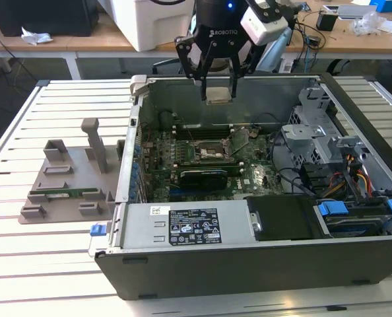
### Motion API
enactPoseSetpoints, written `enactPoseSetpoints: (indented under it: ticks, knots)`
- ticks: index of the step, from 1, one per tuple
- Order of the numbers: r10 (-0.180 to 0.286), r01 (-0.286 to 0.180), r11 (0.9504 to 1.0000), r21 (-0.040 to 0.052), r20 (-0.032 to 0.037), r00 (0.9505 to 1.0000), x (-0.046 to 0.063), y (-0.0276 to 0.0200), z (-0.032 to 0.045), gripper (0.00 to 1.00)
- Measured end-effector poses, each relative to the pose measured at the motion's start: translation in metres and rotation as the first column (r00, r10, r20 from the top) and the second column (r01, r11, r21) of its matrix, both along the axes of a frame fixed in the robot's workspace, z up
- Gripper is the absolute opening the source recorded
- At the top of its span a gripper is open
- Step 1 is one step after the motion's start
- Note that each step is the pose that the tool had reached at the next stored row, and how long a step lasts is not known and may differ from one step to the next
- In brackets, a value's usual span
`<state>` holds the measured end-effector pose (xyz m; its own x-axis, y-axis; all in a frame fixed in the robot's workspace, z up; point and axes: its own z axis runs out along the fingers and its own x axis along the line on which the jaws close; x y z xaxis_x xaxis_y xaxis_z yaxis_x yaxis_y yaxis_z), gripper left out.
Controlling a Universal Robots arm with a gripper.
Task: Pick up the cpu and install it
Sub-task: 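Pick up the cpu and move it towards the insertion slot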
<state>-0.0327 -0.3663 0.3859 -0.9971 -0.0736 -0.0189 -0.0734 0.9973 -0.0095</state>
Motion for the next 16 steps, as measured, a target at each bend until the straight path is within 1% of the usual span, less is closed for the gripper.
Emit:
enactPoseSetpoints:
  ticks: [6,11,15,16]
  knots:
    - [0.000,0.000,1.0000,-0.0001,0.0000,1.0000,0.007,0.0002,-0.0030,0.55]
    - [0.000,0.000,1.0000,-0.0006,0.0000,1.0000,0.012,0.0019,-0.0067,0.55]
    - [0.000,0.000,1.0000,-0.0005,0.0001,1.0000,0.012,0.0058,-0.0169,0.55]
    - [0.000,0.000,1.0000,-0.0005,0.0001,1.0000,0.012,0.0076,-0.0200,0.55]
